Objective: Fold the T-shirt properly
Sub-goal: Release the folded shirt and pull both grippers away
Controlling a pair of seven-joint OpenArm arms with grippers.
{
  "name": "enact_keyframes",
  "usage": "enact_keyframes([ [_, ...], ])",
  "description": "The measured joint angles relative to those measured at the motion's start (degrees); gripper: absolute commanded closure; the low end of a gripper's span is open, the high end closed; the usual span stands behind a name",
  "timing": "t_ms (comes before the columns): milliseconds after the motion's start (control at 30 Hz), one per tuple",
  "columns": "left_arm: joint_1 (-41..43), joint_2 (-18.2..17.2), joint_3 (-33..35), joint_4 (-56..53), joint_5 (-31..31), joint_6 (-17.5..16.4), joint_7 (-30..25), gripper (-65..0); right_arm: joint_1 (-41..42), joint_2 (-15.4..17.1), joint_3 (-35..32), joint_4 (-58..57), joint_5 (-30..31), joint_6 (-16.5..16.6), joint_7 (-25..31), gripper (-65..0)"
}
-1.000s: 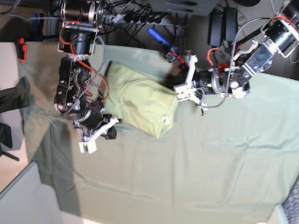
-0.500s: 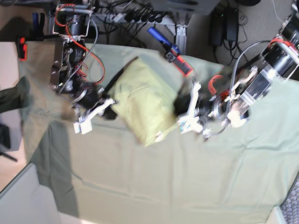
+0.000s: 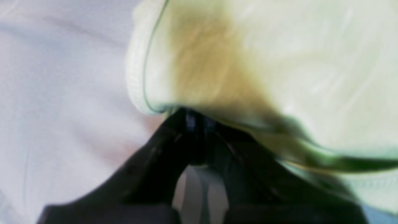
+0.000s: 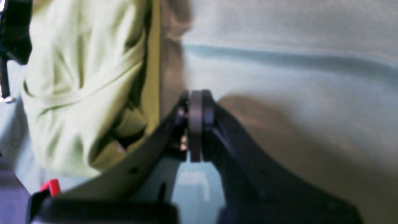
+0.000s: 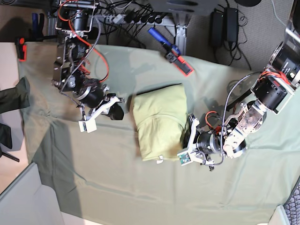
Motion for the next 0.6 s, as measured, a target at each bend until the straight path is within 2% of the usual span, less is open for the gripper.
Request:
enact_keyframes([
  [133,-1.6,0.7,0.0,-2.1,-0.2,0.1,0.1,-2.6,0.0,-3.5,0.0,0.0,0.0,0.0,0.0,0.0],
  [300,-2.2,-0.1,-0.7,-1.3,-4.7,1.8,4.2,-2.7,0.0,-6.6,0.0,0.0,0.0,0.0,0.1,0.0],
  [467,-1.7,-4.9,-4.3,2.7,-9.2,2.9,10.8,-2.7,0.1,-10.2,0.1,0.0,-0.6,0.0,0.1,0.0],
  [600,-1.6,-8.0,-8.5,6.1,-12.6,2.9,12.9,-2.8,0.2,-13.0,0.1,0.0,-0.6,0.0,0.2,0.0],
])
